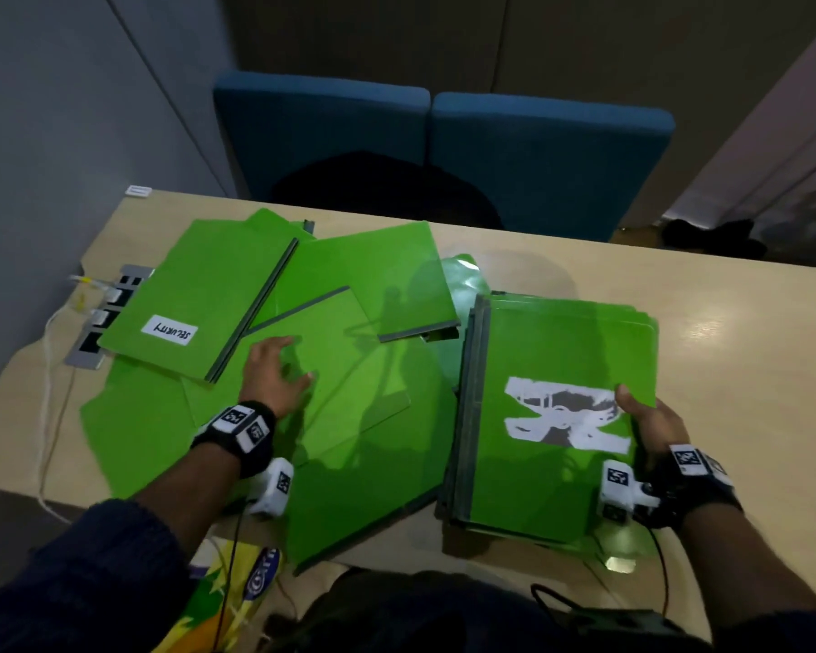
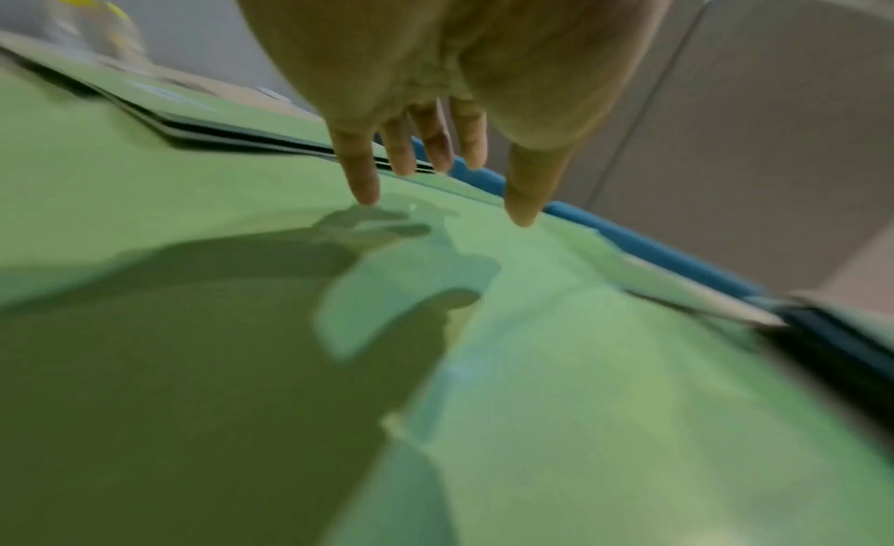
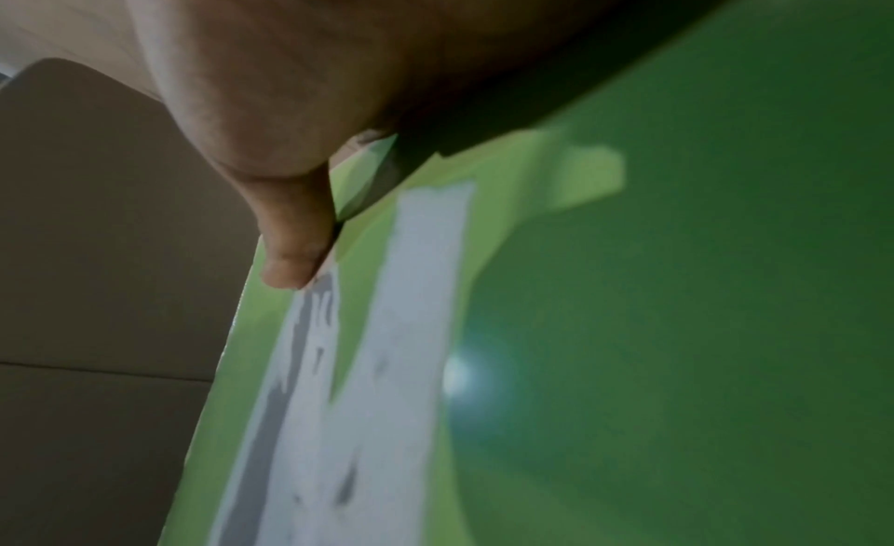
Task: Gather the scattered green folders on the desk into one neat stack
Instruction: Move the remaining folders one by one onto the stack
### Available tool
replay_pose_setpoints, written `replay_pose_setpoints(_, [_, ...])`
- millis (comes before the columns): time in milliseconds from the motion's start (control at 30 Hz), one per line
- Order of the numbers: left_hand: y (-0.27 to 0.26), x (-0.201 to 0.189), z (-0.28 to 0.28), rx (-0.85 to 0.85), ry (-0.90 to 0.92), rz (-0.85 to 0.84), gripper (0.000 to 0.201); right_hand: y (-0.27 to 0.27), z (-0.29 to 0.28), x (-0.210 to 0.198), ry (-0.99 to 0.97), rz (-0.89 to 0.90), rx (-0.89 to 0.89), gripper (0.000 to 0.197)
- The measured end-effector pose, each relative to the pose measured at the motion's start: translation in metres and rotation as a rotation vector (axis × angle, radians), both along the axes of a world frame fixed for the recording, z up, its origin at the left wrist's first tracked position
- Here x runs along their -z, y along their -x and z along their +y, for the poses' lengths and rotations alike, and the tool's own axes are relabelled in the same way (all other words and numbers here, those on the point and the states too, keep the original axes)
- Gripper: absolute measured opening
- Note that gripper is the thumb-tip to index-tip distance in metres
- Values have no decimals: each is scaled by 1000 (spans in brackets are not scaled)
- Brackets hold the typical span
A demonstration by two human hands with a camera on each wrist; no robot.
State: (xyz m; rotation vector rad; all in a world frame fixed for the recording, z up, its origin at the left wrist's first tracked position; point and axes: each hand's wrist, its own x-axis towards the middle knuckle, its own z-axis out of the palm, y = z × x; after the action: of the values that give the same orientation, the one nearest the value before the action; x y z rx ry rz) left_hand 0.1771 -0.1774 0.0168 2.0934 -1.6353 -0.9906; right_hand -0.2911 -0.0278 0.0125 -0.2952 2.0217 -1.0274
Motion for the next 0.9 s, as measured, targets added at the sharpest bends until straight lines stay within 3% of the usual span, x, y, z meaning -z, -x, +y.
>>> replay_pose_setpoints(133, [-59, 17, -11, -113, -81, -242, 107, -11, -11, 12, -32, 1, -28, 46])
replay_pose_setpoints(300, [-77, 25, -26, -10, -190, -385, 134, -20, -21, 28, -180, 132, -147, 61])
replay_pose_setpoints(367, [-75, 24, -28, 43, -200, -509, 130, -21, -20, 31, -201, 134, -134, 63])
replay_pose_setpoints(433, [-74, 23, -27, 110, -188, -602, 108, -20, -18, 34, -198, 113, -101, 65])
replay_pose_setpoints(500, [-74, 27, -22, 106, -124, -557, 75, -20, -17, 33, -201, 103, -92, 65])
replay_pose_setpoints(567, [-76, 32, -13, 74, -49, -406, 54, -20, -17, 32, -207, 103, -92, 62])
replay_pose_setpoints(633, [-77, 37, -3, 77, -21, -309, 58, -20, -17, 31, -212, 121, -94, 61])
replay_pose_setpoints(700, [-77, 39, 4, 79, -16, -259, 84, -21, -17, 32, -221, 124, -90, 64])
replay_pose_setpoints(767, [-79, 38, 12, 168, -65, -314, 107, -20, -15, 32, -227, 104, -79, 66])
replay_pose_setpoints(833, [-81, 38, 21, 331, -58, -453, 104, -19, -14, 33, -242, 88, -72, 69])
replay_pose_setpoints(900, [-89, 35, 29, 423, 21, -500, 89, -20, -14, 32, -265, 81, -83, 70])
